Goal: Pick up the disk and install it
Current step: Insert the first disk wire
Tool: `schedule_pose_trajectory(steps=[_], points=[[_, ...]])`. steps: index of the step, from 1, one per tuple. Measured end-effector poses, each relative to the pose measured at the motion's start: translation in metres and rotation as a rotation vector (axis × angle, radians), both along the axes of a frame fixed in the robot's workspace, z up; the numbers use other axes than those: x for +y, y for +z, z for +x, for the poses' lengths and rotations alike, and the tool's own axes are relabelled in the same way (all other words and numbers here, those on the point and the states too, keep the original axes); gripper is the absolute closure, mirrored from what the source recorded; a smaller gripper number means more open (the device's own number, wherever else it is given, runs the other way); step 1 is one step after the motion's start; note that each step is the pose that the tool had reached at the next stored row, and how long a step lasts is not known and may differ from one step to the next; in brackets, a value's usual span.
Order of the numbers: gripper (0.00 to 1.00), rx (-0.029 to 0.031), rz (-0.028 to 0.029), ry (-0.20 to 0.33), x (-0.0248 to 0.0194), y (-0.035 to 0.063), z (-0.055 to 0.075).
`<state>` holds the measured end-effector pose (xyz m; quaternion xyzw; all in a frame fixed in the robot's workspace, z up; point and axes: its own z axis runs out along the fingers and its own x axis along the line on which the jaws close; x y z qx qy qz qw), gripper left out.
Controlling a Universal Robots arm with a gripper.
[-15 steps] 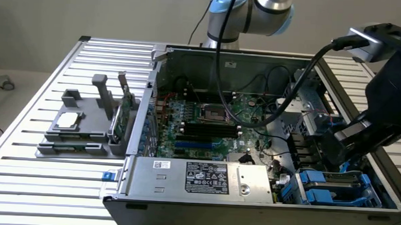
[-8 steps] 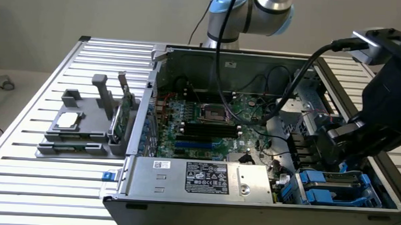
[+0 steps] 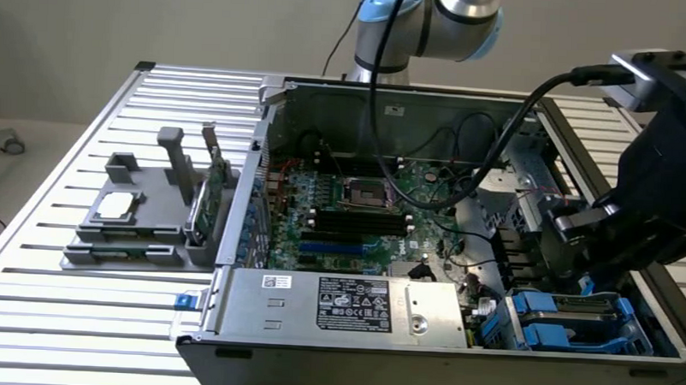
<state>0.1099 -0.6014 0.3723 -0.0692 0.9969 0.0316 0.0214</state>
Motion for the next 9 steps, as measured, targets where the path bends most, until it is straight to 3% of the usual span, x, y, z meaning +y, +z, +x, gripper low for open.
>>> schedule_pose_trajectory(steps=[9], points=[[0.56,0.0000,0.0103,-0.039,0.0010,-0.0007,0.0056]])
